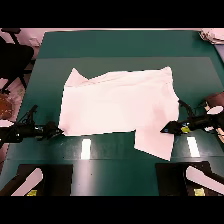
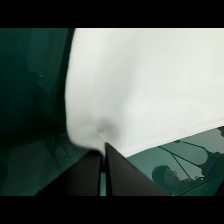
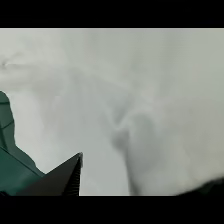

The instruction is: Fold the shirts.

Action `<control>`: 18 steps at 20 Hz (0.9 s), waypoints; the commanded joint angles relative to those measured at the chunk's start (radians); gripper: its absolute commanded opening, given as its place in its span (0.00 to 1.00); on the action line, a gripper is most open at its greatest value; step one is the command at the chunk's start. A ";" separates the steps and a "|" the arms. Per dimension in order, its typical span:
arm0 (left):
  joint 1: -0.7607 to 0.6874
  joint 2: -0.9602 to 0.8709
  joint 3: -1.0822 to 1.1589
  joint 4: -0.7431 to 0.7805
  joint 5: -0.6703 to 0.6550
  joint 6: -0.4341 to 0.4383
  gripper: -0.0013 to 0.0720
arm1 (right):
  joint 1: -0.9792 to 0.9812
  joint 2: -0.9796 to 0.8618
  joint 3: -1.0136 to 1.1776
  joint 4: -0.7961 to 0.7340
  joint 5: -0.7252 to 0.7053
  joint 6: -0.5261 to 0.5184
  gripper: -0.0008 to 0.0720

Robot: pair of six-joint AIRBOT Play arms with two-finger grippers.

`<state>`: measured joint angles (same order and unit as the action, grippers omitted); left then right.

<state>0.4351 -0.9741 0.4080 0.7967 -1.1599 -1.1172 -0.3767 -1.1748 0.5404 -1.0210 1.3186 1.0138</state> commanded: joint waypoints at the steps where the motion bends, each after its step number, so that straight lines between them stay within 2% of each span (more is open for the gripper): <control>1: 0.001 0.001 0.000 -0.014 -0.002 0.000 0.05 | -0.025 0.081 -0.005 -0.046 0.060 0.018 0.60; 2: 0.001 0.001 0.000 -0.021 -0.002 0.000 0.05 | -0.040 0.097 -0.005 -0.047 0.076 0.018 0.59; 4: 0.001 0.001 0.000 -0.031 -0.004 0.001 0.05 | -0.063 0.113 -0.005 -0.042 0.092 0.022 0.29; 6: 0.001 0.001 0.000 -0.055 -0.009 0.016 0.05 | -0.064 0.113 -0.005 -0.022 0.091 0.032 0.22; 13: 0.001 0.001 0.000 -0.075 -0.021 0.045 0.05 | 0.044 -0.074 -0.005 0.088 0.089 0.033 0.22; 14: 0.001 0.001 0.000 -0.076 -0.030 0.044 0.05 | 0.068 -0.082 -0.005 0.088 0.089 0.034 0.16; 15: 0.001 0.001 0.000 -0.080 -0.037 0.044 0.05 | 0.092 -0.074 -0.005 0.087 0.092 0.035 0.03; 18: 0.001 0.001 0.000 -0.147 -0.075 0.080 0.05 | 0.139 0.018 -0.004 0.088 0.097 0.064 0.03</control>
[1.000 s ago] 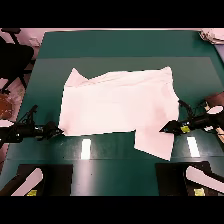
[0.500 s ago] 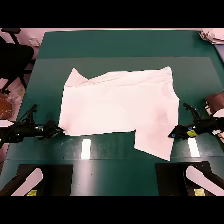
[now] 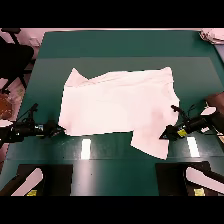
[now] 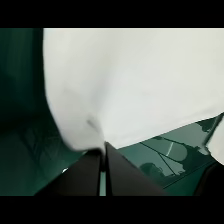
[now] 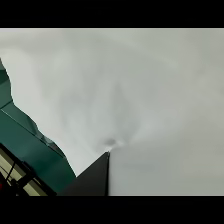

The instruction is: Fold the shirts.

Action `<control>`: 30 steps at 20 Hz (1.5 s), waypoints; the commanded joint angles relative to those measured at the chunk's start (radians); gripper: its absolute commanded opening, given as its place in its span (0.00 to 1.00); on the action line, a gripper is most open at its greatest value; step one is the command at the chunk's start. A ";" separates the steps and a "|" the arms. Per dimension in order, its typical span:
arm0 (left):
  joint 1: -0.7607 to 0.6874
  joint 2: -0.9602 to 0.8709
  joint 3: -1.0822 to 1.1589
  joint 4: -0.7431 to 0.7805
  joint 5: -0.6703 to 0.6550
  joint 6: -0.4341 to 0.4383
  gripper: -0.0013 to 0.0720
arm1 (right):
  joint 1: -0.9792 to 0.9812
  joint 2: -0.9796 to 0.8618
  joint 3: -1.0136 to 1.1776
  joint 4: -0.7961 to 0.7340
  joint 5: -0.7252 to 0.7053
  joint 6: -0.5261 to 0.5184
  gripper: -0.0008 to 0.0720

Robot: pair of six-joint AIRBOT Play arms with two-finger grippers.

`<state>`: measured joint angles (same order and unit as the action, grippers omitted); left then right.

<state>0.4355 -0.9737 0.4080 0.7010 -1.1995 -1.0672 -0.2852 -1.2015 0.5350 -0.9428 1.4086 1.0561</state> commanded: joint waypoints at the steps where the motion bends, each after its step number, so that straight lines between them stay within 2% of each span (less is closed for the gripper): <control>1: 0.000 0.001 0.005 -0.096 -0.066 0.056 0.04 | 0.058 0.094 0.003 0.010 0.018 0.032 0.03; 4: 0.000 0.028 0.053 -0.232 -0.154 0.092 0.04 | 0.068 0.252 0.051 0.010 0.055 0.068 0.03; 8: 0.000 0.109 0.222 -0.351 -0.240 0.091 0.04 | 0.024 0.458 0.240 0.010 0.050 0.137 0.03; 12: 0.000 0.190 0.443 -0.542 -0.254 0.092 0.04 | -0.069 0.607 0.466 0.010 0.011 0.172 0.03; 14: 0.000 0.239 0.609 -0.525 -0.238 0.092 0.04 | -0.129 0.664 0.583 0.010 -0.021 0.177 0.03; 18: 0.000 0.296 1.006 -0.489 -0.123 0.144 0.04 | -0.183 0.725 0.818 0.008 -0.127 0.175 0.03; 22: 0.000 0.295 1.366 -0.248 -0.048 0.143 0.04 | -0.192 0.720 1.013 0.008 -0.210 0.174 0.03; 26: 0.000 0.295 1.536 -0.124 -0.032 0.140 0.05 | -0.192 0.668 1.181 0.015 -0.228 0.174 0.03; 30: 0.000 0.295 1.606 -0.059 0.014 0.140 0.05 | -0.192 0.583 1.359 0.129 -0.231 0.152 0.03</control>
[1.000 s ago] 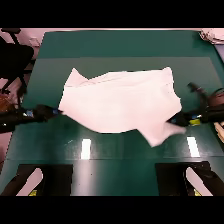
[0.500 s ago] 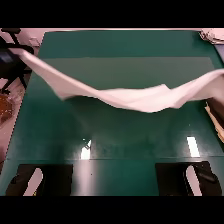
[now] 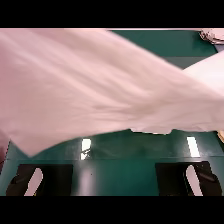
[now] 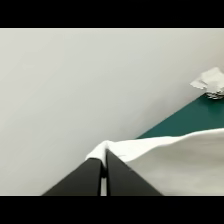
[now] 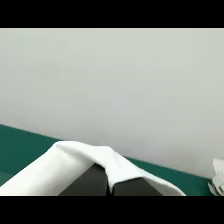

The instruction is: Fold the shirts.

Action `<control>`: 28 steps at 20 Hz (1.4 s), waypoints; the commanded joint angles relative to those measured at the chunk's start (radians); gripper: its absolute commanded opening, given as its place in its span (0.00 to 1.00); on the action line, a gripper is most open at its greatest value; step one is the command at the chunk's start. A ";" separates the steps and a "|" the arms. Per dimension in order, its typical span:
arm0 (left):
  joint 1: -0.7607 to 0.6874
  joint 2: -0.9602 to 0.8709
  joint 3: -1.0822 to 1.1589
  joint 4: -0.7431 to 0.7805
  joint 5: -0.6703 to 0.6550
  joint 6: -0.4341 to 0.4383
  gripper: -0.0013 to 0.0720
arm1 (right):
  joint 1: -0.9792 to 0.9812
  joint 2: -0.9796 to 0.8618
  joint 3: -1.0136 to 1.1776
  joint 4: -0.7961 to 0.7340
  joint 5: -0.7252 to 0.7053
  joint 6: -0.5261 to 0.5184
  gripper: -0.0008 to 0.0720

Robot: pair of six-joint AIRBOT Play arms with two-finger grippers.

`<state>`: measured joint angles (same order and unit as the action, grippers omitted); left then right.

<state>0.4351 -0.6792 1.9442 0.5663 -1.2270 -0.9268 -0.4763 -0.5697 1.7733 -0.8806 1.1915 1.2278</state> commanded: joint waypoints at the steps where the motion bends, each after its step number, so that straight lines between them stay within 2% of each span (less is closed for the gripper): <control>1: 0.001 0.001 0.086 0.089 0.056 0.000 0.05 | -0.001 -0.072 0.167 0.078 -0.014 -0.024 0.03; 5: 0.001 0.001 0.122 0.093 0.093 0.010 0.05 | -0.001 -0.135 0.309 0.108 -0.003 -0.024 0.03; 8: 0.001 -0.003 0.120 0.129 0.051 0.011 0.05 | -0.001 -0.142 0.305 0.157 0.009 -0.024 0.03; 12: 0.001 -0.006 0.004 0.140 -0.002 0.011 0.05 | -0.001 -0.082 0.049 0.192 0.005 -0.020 0.03; 16: 0.001 -0.006 -0.249 0.132 -0.013 0.010 0.05 | -0.001 -0.024 -0.235 0.200 -0.064 -0.022 0.03; 20: 0.001 -0.006 -0.492 0.090 0.019 0.020 0.05 | -0.001 -0.038 -0.422 0.213 -0.123 -0.052 0.03; 23: 0.001 -0.014 -0.640 -0.039 0.080 0.112 0.05 | 0.013 -0.124 -0.486 0.262 -0.132 -0.113 0.03; 25: 0.001 -0.029 -0.703 -0.068 0.110 0.156 0.05 | 0.068 -0.205 -0.503 0.261 -0.148 -0.136 0.03; 28: 0.001 -0.107 -0.774 -0.147 0.138 0.243 0.05 | 0.178 -0.342 -0.509 0.256 -0.217 -0.230 0.03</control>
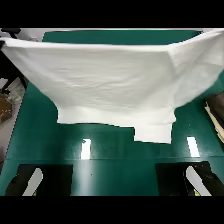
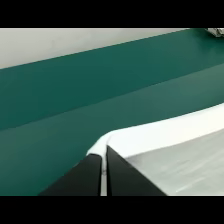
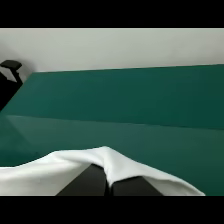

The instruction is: Fold the shirts.

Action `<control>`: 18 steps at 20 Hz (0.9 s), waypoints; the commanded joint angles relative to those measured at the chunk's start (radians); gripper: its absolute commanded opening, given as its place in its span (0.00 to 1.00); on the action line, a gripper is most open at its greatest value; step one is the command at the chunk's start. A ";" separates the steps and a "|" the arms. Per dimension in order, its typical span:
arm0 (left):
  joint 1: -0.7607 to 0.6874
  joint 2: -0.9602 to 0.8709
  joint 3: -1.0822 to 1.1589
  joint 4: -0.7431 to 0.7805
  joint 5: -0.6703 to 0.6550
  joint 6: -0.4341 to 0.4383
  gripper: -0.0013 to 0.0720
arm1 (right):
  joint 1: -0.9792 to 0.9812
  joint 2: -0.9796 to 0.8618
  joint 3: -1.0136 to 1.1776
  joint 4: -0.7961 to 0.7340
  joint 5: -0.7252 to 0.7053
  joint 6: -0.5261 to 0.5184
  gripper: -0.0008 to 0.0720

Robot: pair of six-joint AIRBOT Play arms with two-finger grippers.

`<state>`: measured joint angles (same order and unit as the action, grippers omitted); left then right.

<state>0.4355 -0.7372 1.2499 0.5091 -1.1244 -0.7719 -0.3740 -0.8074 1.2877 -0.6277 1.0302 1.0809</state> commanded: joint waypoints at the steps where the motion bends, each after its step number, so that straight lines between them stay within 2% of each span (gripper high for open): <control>1: 0.000 -0.090 -0.099 -0.131 0.039 0.120 0.05 | 0.103 -0.144 -0.023 -0.003 -0.085 -0.105 0.03; 3: -0.019 -0.186 -0.125 -0.193 0.056 0.185 0.05 | 0.132 -0.229 -0.023 -0.004 -0.138 -0.117 0.03; 6: -0.137 -0.352 -0.125 -0.201 0.144 0.286 0.05 | 0.131 -0.356 -0.023 -0.001 -0.188 -0.117 0.03; 8: -0.225 -0.446 -0.125 -0.203 0.287 0.342 0.05 | 0.132 -0.438 -0.022 0.000 -0.232 -0.127 0.03; 11: -0.318 -0.537 -0.125 -0.207 0.547 0.366 0.05 | 0.132 -0.552 -0.022 0.007 -0.298 -0.145 0.03; 13: -0.354 -0.584 -0.125 -0.207 0.661 0.398 0.05 | 0.132 -0.614 -0.022 0.007 -0.314 -0.153 0.03; 15: -0.371 -0.633 -0.121 -0.207 0.690 0.457 0.05 | 0.132 -0.660 -0.022 0.007 -0.325 -0.157 0.03; 18: -0.371 -0.693 -0.119 -0.207 0.674 0.466 0.05 | 0.131 -0.695 -0.022 0.006 -0.301 -0.157 0.03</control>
<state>0.0814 -1.3693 1.1290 0.3019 -0.5030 -0.3439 -0.2432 -1.4551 1.2659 -0.6205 0.7277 0.9306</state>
